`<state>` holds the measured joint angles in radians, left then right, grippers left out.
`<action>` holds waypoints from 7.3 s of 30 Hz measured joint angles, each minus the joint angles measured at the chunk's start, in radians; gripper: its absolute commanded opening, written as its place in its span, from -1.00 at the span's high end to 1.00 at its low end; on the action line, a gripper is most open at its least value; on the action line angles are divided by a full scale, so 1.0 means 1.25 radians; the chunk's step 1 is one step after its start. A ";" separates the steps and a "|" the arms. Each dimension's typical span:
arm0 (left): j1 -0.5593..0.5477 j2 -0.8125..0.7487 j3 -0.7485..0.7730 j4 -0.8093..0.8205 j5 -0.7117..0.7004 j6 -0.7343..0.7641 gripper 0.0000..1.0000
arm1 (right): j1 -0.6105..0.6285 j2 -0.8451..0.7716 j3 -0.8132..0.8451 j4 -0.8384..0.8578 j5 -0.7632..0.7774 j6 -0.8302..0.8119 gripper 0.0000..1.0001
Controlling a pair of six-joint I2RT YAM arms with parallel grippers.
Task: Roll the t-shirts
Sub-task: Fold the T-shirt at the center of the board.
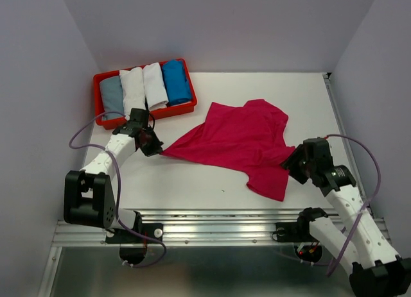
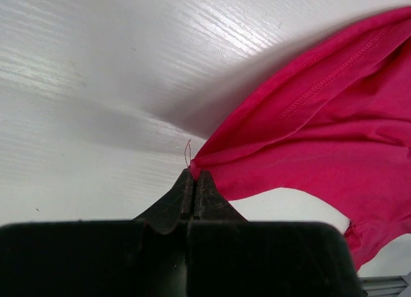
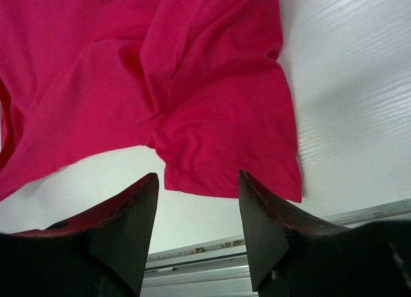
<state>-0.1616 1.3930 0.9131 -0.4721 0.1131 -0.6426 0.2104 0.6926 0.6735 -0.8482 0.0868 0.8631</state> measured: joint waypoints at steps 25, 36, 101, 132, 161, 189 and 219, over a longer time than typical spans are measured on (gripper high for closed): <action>0.000 0.129 0.047 0.078 0.026 0.005 1.00 | -0.024 0.873 0.350 0.338 0.117 -0.160 0.78; 0.000 0.176 0.166 0.102 0.029 0.018 1.00 | -0.048 0.723 0.374 0.336 0.047 -0.205 -0.27; 0.000 0.092 0.334 -0.015 0.035 0.039 1.00 | -0.179 0.320 0.341 0.381 -0.114 -0.137 0.99; 0.021 0.004 0.380 0.091 0.139 0.085 1.00 | -0.179 0.327 0.526 0.252 -0.005 -0.277 0.99; -0.008 -0.060 -0.039 0.189 0.230 0.129 1.00 | -0.179 0.087 0.020 0.350 -0.033 -0.222 0.99; -0.101 -0.181 -0.240 0.026 0.074 -0.109 -0.34 | -0.179 0.022 -0.107 0.265 -0.131 -0.121 0.99; -0.112 -0.101 -0.227 0.128 0.044 -0.210 1.00 | -0.179 0.097 -0.105 0.063 -0.127 -0.007 -0.47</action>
<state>-0.3012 1.2667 0.6296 -0.3115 0.1684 -0.9054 -0.0135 0.8143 0.5423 -0.7700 -0.0719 0.8543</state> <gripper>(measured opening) 0.025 0.689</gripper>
